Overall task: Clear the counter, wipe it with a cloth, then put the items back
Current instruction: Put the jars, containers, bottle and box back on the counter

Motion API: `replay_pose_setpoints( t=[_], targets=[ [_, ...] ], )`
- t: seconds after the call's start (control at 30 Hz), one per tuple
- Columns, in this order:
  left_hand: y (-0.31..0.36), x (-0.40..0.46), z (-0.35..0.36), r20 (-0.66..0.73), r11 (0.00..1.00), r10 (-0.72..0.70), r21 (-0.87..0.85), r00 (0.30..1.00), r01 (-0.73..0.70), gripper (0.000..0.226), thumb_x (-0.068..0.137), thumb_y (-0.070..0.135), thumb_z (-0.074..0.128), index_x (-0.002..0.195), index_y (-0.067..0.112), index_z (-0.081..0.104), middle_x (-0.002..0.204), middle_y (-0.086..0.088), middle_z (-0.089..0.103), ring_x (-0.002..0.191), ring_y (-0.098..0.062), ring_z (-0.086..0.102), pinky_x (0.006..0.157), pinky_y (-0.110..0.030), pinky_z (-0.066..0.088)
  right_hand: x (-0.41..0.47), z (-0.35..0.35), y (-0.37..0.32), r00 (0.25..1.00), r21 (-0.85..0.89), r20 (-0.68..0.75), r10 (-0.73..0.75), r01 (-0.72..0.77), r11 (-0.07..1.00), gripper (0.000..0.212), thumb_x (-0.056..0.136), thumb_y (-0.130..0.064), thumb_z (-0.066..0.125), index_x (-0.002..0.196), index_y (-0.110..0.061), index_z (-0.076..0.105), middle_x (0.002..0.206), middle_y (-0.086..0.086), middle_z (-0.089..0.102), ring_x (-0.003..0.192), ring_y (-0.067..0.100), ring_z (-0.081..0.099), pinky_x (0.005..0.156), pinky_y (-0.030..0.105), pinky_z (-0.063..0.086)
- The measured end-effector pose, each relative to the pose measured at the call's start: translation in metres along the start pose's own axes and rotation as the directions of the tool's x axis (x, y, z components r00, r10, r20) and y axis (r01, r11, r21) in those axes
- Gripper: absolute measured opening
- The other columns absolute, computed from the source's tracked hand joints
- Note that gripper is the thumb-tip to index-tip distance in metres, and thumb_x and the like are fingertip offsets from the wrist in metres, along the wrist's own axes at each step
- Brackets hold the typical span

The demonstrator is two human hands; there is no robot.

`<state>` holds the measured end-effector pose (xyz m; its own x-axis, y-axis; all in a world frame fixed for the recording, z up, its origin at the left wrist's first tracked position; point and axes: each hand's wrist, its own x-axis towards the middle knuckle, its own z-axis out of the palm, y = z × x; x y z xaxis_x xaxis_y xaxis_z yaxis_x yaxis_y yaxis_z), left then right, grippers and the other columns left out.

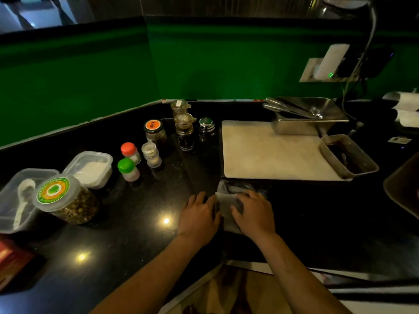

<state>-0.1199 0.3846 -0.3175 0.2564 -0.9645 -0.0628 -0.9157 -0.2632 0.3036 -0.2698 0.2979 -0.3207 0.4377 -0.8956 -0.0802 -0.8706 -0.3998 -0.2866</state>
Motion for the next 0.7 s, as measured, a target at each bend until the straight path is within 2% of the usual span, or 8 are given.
replay_pose_setpoints(
  t=[0.1, 0.27, 0.37, 0.53, 0.7],
  targets=[
    [-0.011, 0.013, -0.018, -0.084, 0.997, -0.073, -0.044, 0.994, 0.070, 0.060, 0.098, 0.052, 0.045, 0.152, 0.028, 0.036, 0.153, -0.004, 0.041, 0.139, -0.025, 0.039, 0.112, -0.039, 0.036, 0.014, -0.006, -0.016, 0.999, 0.058, -0.036, 0.005, -0.002, 0.998, 0.048, 0.090, -0.046, 0.056, 0.136, -0.031, 0.056, 0.143, -0.005, 0.047, 0.131, 0.020, 0.040, 0.108, 0.037, 0.035],
    [-0.024, 0.048, -0.044, -0.195, 0.962, -0.249, -0.161, 0.949, 0.220, 0.068, 0.095, 0.054, 0.052, 0.153, 0.025, 0.032, 0.146, -0.007, 0.048, 0.132, -0.028, 0.047, 0.098, -0.042, 0.048, 0.051, -0.016, -0.034, 0.995, 0.131, -0.091, -0.046, 0.058, 0.990, 0.044, 0.091, -0.044, 0.058, 0.132, -0.028, 0.060, 0.136, -0.004, 0.053, 0.125, 0.021, 0.045, 0.103, 0.040, 0.040],
    [-0.028, 0.080, -0.055, -0.243, 0.921, -0.354, -0.256, 0.903, 0.292, 0.075, 0.092, 0.054, 0.059, 0.153, 0.022, 0.029, 0.144, -0.010, 0.050, 0.130, -0.028, 0.051, 0.095, -0.043, 0.050, 0.086, -0.023, -0.040, 0.992, 0.118, -0.095, -0.086, 0.097, 0.988, 0.045, 0.091, -0.045, 0.059, 0.133, -0.028, 0.059, 0.136, -0.004, 0.053, 0.125, 0.020, 0.045, 0.101, 0.038, 0.041],
    [-0.029, 0.138, -0.070, -0.192, 0.751, -0.580, -0.500, 0.791, 0.430, 0.084, 0.088, 0.050, 0.068, 0.154, 0.020, 0.026, 0.144, -0.010, 0.050, 0.131, -0.030, 0.051, 0.098, -0.043, 0.046, 0.158, -0.031, -0.045, 0.982, 0.094, -0.083, -0.172, 0.180, 0.979, 0.051, 0.089, -0.049, 0.061, 0.136, -0.028, 0.055, 0.139, -0.003, 0.051, 0.127, 0.021, 0.044, 0.100, 0.037, 0.041],
    [-0.048, 0.192, -0.061, -0.141, 0.603, -0.726, -0.600, 0.673, 0.525, 0.094, 0.080, 0.049, 0.078, 0.154, 0.022, 0.027, 0.143, -0.009, 0.053, 0.131, -0.028, 0.052, 0.100, -0.043, 0.047, 0.236, -0.031, -0.057, 0.975, 0.142, -0.025, -0.219, 0.221, 0.965, 0.063, 0.084, -0.048, 0.068, 0.140, -0.025, 0.049, 0.138, 0.003, 0.049, 0.127, 0.026, 0.044, 0.099, 0.039, 0.045]
  ],
)
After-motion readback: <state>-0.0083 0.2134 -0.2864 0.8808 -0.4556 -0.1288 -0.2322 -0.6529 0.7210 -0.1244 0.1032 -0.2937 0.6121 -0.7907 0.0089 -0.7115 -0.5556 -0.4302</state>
